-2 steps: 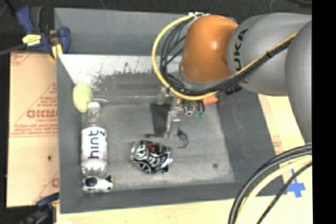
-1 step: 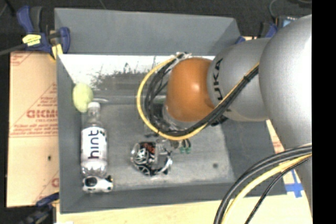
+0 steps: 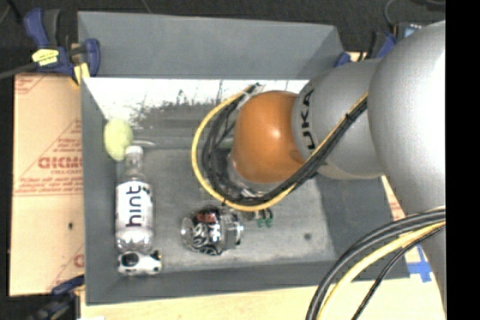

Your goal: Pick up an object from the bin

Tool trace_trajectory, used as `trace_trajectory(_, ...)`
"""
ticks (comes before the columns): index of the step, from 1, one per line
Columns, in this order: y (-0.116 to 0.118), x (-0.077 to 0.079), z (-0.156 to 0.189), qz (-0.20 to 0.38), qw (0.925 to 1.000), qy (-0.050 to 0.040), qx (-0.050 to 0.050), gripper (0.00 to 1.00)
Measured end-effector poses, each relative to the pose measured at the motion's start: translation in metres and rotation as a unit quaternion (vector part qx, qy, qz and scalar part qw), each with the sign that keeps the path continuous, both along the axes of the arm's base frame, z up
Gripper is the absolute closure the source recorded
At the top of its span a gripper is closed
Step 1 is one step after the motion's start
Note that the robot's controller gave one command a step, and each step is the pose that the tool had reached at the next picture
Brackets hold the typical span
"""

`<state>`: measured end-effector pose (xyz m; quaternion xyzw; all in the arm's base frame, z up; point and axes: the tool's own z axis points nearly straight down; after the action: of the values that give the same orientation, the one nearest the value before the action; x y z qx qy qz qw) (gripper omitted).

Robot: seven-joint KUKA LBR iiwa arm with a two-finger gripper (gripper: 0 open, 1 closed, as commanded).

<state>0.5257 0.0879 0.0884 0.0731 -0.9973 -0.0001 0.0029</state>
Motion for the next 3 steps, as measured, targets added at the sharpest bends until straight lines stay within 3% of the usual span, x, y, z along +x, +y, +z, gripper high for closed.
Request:
trace_trajectory(1, -0.003, 0.005, 0.025, -0.019, 0.9998, -0.0055, 0.001, 0.0)
trace_trajectory(2, -0.009, -0.003, -0.013, -0.058, 0.9983, -0.0014, 0.001, 0.0)
trace_trajectory(3, -0.007, -0.006, -0.025, -0.093, 0.9956, 0.0006, 0.0, 1.0)
